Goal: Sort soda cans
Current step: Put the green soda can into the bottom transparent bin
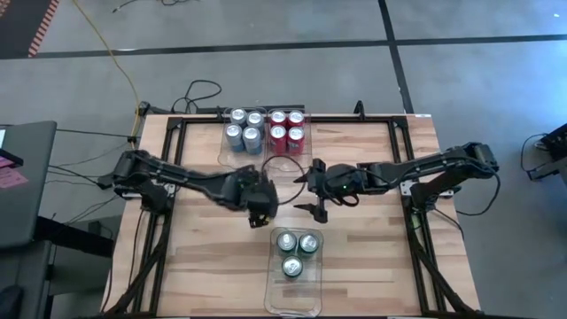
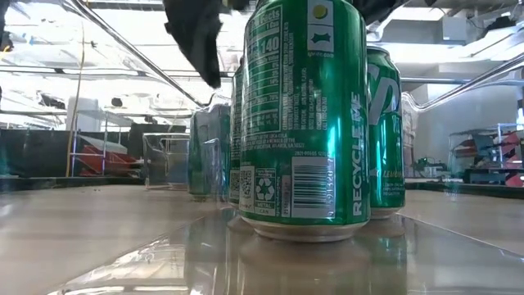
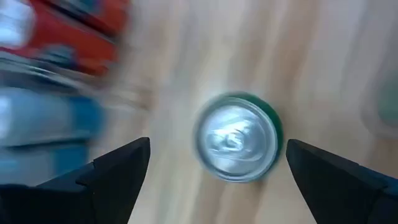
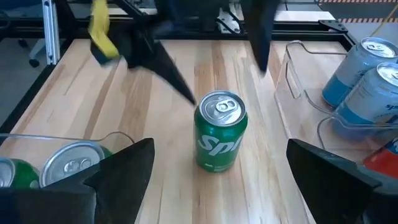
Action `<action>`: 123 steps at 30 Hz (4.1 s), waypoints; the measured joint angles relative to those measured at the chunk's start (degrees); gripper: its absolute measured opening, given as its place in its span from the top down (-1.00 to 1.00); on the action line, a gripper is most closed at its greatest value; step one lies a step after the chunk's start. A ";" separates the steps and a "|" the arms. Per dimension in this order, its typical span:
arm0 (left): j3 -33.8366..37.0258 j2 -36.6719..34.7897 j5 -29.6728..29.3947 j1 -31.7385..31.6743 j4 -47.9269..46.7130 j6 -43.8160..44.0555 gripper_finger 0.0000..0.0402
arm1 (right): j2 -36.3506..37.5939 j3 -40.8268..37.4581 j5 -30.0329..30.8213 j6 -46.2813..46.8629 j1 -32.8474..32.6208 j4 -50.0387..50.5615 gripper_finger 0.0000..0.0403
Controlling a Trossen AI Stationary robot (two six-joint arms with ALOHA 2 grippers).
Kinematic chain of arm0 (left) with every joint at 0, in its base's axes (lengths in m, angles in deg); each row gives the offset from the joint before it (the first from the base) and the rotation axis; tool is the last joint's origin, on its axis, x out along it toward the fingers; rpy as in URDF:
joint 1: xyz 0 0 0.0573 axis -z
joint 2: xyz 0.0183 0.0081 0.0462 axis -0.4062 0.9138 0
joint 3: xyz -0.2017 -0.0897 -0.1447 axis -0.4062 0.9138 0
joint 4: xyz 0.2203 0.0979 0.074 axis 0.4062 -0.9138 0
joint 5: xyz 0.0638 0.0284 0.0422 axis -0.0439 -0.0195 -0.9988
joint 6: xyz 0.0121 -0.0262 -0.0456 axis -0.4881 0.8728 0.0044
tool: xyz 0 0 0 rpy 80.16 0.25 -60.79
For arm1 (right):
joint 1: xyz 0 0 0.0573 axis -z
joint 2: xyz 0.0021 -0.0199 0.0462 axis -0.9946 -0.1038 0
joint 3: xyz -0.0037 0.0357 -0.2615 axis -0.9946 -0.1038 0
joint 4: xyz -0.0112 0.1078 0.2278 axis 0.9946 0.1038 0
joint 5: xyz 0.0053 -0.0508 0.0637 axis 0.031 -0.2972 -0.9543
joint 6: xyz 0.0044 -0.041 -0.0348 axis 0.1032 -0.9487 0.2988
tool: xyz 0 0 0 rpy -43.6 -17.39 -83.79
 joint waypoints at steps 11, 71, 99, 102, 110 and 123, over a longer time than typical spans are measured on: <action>16.02 -15.68 -18.57 12.79 8.11 16.40 -0.66 | 0.01 -0.07 -0.44 -0.32 -0.04 0.04 -0.91; 42.80 3.29 12.95 -7.12 94.26 -14.93 0.38 | -9.05 0.00 -9.35 -0.96 13.16 6.36 -0.91; 42.80 -14.67 4.98 -4.85 72.03 -8.25 0.38 | -11.79 0.08 -6.94 -1.73 11.33 3.28 -0.35; 42.80 -19.53 -1.31 -2.38 67.73 -7.82 0.38 | -9.09 -0.22 -2.91 -1.53 9.23 6.28 -0.34; 42.80 -25.55 -11.63 4.86 63.96 -7.31 0.38 | 2.01 -0.09 9.10 0.83 2.11 14.09 -0.33; 42.80 -25.58 -13.83 9.05 64.42 -0.90 0.38 | 17.85 -0.07 15.81 10.11 -9.54 26.30 -0.31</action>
